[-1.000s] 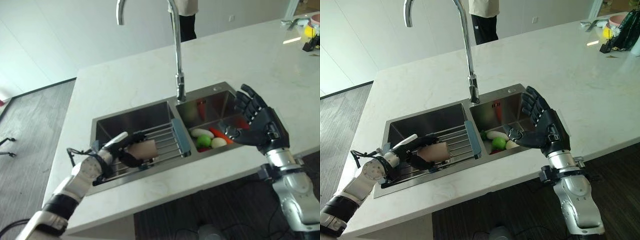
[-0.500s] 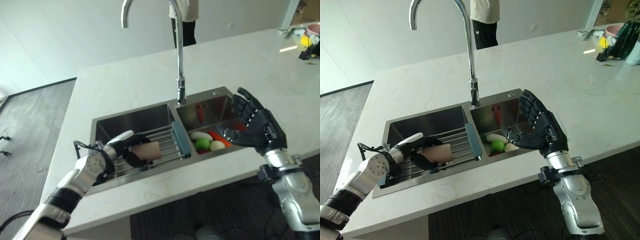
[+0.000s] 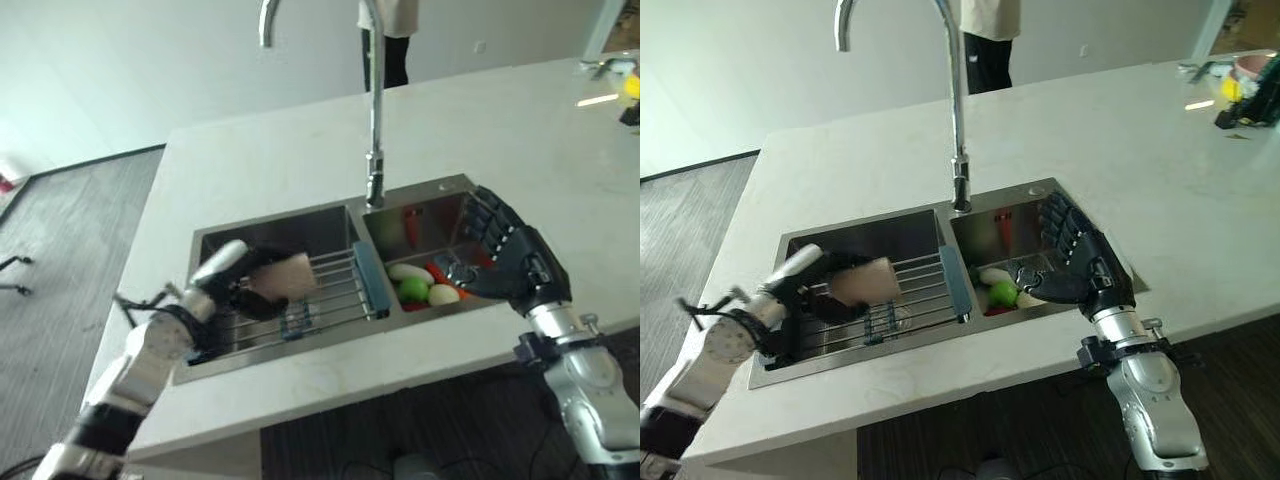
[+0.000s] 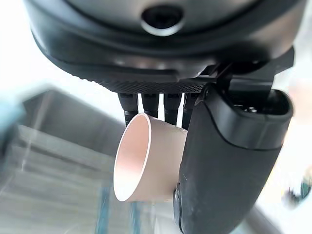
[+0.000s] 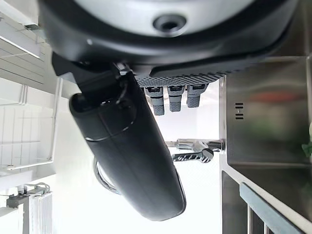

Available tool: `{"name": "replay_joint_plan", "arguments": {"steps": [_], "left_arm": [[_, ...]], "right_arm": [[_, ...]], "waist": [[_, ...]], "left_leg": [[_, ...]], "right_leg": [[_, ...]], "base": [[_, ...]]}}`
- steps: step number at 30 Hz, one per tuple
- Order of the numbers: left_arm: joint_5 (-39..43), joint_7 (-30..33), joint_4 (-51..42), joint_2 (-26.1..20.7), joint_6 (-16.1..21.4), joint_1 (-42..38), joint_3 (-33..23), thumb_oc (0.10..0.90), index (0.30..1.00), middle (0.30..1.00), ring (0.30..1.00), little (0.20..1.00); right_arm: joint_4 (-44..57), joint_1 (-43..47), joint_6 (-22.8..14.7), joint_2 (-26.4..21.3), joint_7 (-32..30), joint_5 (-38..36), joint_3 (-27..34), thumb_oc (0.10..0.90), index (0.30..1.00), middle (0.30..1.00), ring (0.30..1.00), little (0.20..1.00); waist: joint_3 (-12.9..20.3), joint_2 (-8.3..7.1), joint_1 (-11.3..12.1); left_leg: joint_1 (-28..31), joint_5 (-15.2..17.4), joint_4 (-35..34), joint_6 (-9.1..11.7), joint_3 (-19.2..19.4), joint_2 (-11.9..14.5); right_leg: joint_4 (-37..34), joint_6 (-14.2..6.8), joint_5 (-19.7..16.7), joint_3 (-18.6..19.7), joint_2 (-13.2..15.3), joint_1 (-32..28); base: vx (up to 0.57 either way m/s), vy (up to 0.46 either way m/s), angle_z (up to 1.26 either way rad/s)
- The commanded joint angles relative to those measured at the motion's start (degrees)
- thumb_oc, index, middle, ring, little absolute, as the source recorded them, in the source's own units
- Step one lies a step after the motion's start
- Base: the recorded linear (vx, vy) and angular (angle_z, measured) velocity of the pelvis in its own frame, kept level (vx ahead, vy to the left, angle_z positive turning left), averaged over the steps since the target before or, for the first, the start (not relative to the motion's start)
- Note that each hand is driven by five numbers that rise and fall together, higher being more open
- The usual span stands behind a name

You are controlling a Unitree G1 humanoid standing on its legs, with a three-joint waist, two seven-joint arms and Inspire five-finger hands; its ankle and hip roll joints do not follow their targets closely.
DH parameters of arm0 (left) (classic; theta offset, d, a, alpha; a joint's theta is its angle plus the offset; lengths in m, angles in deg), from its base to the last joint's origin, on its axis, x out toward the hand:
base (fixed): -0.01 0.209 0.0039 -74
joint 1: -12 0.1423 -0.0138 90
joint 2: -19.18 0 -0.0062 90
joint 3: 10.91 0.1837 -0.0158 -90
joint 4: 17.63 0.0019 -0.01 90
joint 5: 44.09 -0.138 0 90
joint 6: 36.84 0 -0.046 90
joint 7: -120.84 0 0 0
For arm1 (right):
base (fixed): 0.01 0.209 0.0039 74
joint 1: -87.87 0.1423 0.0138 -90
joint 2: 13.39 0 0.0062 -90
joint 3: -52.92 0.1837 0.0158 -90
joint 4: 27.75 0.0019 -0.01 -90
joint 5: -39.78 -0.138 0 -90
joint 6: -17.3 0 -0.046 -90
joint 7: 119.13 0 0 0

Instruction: Place the dishes in the dishwasher.

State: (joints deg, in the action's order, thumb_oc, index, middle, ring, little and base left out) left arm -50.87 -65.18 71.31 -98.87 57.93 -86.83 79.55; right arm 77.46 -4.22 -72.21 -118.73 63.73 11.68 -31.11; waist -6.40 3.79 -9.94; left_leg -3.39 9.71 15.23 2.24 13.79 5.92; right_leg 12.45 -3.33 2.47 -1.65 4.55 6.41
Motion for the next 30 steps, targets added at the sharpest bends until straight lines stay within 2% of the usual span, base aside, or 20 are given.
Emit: {"name": "replay_joint_plan", "arguments": {"steps": [1,5,6,8,13,15,16,18,20,21,22,24,25,26,27,30], "left_arm": [[8.4,11.5,-3.2,-2.5,7.9,-6.1,-7.1,0.400,0.300,0.300,0.300,0.300],[10.5,16.2,-11.1,4.4,13.7,1.0,-13.8,0.400,0.300,0.300,0.300,0.300],[10.5,16.3,-12.1,5.3,14.1,2.0,-14.5,0.400,0.300,0.300,0.300,0.300],[11.6,18.0,-16.2,9.6,17.4,7.4,-17.9,0.400,0.300,0.300,0.300,0.300],[12.8,20.2,-20.0,13.6,21.5,12.5,-20.0,0.400,0.300,0.300,0.300,0.300],[13.1,21.6,-20.7,13.9,22.8,12.6,-20.1,0.400,0.300,0.300,0.300,0.300],[13.5,22.8,-20.6,13.8,24.0,11.9,-19.6,0.400,0.300,0.300,0.300,0.300],[12.3,30.3,-20.3,14.0,28.8,9.5,-19.0,0.400,0.300,0.300,0.300,0.300],[11.8,32.4,-19.6,14.7,29.0,7.2,-18.3,0.400,0.300,0.300,0.300,0.300],[11.5,33.1,-19.1,15.4,29.2,4.9,-16.7,0.400,0.300,0.300,0.300,0.300],[11.5,33.3,-19.1,15.4,29.2,4.4,-16.4,0.400,0.300,0.300,0.300,0.300],[12.3,33.0,-18.3,15.6,29.8,3.1,-15.2,0.400,0.300,0.300,0.300,0.300],[12.3,33.0,-18.2,15.5,29.9,3.0,-15.1,0.400,0.300,0.300,0.300,0.300],[13.4,32.6,-17.4,15.7,30.4,2.3,-14.2,0.400,0.300,0.300,0.300,0.300],[13.6,32.4,-17.0,15.7,30.5,2.2,-14.0,0.400,0.300,0.300,0.300,0.300],[14.2,31.6,-16.7,16.0,30.8,3.0,-14.3,0.400,0.300,0.300,0.300,0.300]], "right_arm": [[7.5,4.1,-4.8,0.2,-1.6,0.2,5.0,0.800,0.900,0.900,0.900,0.900],[8.8,3.0,-5.5,2.5,-1.6,0.9,6.1,0.800,0.900,0.900,0.900,0.900],[9.0,2.8,-5.5,2.8,-1.6,1.0,6.2,0.800,0.900,0.900,0.900,0.900],[10.7,1.5,-5.2,3.3,-1.0,1.2,7.1,0.800,0.900,0.900,0.900,0.900],[11.6,-1.1,-6.5,2.8,-2.2,1.8,8.8,0.800,0.900,0.900,0.900,0.900],[11.3,-1.3,-7.5,2.4,-3.9,2.3,9.0,0.800,0.900,0.900,0.900,0.900],[10.6,-0.7,-8.4,2.0,-5.7,3.3,9.1,0.800,0.900,0.900,0.900,0.900],[9.1,1.1,-9.6,1.2,-7.8,4.5,9.5,0.800,0.900,0.900,0.900,0.900],[7.5,2.7,-11.0,0.5,-8.8,4.7,9.4,0.800,0.900,0.900,0.900,0.900],[6.1,3.2,-12.5,0.4,-10.7,4.9,9.4,0.800,0.900,0.900,0.900,0.900],[6.1,3.2,-12.7,0.5,-10.8,4.9,9.4,0.800,0.900,0.900,0.900,0.900],[5.7,2.6,-13.3,0.9,-11.4,5.5,10.0,0.800,0.900,0.900,0.900,0.900],[5.7,2.6,-13.3,0.9,-11.4,5.5,10.1,0.800,0.900,0.900,0.900,0.900],[5.4,2.5,-13.3,0.9,-11.4,6.0,10.4,0.800,0.900,0.900,0.900,0.900],[5.3,2.5,-13.4,0.9,-11.0,6.0,10.6,0.800,0.900,0.900,0.900,0.900],[4.8,2.9,-13.2,0.9,-9.7,5.5,10.8,0.800,0.900,0.900,0.900,0.900]], "waist": [[3.5,-0.02,1.3],[3.2,-0.61,3.2],[3.1,-0.68,3.4],[2.5,-1.09,5.2],[1.2,-2.02,8.2],[0.7,-2.09,9.0],[0.5,-2.08,9.0],[0.3,-2.71,8.4],[0.3,-4.03,7.6],[0.1,-5.25,6.6],[0.5,-5.25,6.2],[0.7,-5.14,4.6],[0.7,-5.09,4.5],[1.5,-4.75,4.0],[1.9,-4.62,4.0],[2.5,-4.52,4.8]], "left_leg": [[0.7,1.5,2.0,2.9,-3.1,4.0],[0.5,0.7,2.0,3.7,-4.5,4.5],[0.5,0.5,2.0,3.9,-4.6,4.5],[0.0,-1.4,2.0,5.1,-5.8,4.9],[-2.1,-3.2,2.0,5.7,-8.0,4.8],[-3.7,-3.9,2.0,5.8,-7.3,5.2],[-4.4,-4.4,2.0,5.9,-5.0,5.9],[-3.6,-4.9,2.0,5.8,-1.2,6.4],[-1.1,-5.4,2.0,5.0,2.6,5.4],[2.1,-6.2,2.0,4.4,8.1,5.2],[3.2,-5.5,2.0,4.6,8.8,5.7],[5.4,-6.5,2.0,5.0,14.7,9.1],[5.4,-6.5,2.0,5.1,14.5,9.2],[6.6,-4.6,2.0,6.2,15.4,11.3],[6.2,-3.3,2.0,6.2,15.5,12.1],[5.3,-0.4,2.0,5.9,14.0,12.0]], "right_leg": [[4.7,-5.4,6.2,-2.1,2.6,-0.4],[4.7,-4.5,6.7,-3.1,2.1,-0.8],[4.7,-4.3,6.7,-3.2,2.0,-0.9],[4.7,-3.5,7.0,-4.2,1.6,-1.4],[4.7,-3.2,7.0,-6.1,2.1,-1.7],[4.7,-3.4,7.2,-7.6,2.6,-1.8],[4.7,-3.5,7.4,-9.0,3.0,-1.8],[4.7,-3.4,7.0,-11.6,4.3,-1.3],[4.7,-3.0,6.3,-13.1,5.7,-0.6],[4.7,-3.2,5.1,-16.0,7.6,-0.5],[4.7,-3.5,5.4,-16.3,7.8,-0.7],[4.7,-3.6,4.7,-20.8,9.3,-1.2],[4.7,-3.6,4.7,-21.0,9.3,-1.4],[4.7,-4.7,5.3,-22.2,9.9,-2.3],[4.7,-5.2,5.0,-23.1,10.8,-2.4],[4.7,-6.5,3.9,-23.7,12.4,-2.4]], "base": [[-0.01,-0.127,0.22],[0.00,-0.134,0.16],[0.02,-0.130,0.21],[0.03,-0.176,0.30],[-0.02,-0.138,0.23],[-0.12,-0.107,0.57],[-0.17,-0.059,0.88],[-0.23,-0.004,1.31],[-0.24,0.062,1.54],[-0.16,0.124,1.44],[-0.20,0.163,1.75],[-0.14,0.161,1.37],[-0.06,0.268,0.92],[-0.06,0.300,1.00],[-0.08,0.364,1.18],[-0.05,0.282,1.19]]}}
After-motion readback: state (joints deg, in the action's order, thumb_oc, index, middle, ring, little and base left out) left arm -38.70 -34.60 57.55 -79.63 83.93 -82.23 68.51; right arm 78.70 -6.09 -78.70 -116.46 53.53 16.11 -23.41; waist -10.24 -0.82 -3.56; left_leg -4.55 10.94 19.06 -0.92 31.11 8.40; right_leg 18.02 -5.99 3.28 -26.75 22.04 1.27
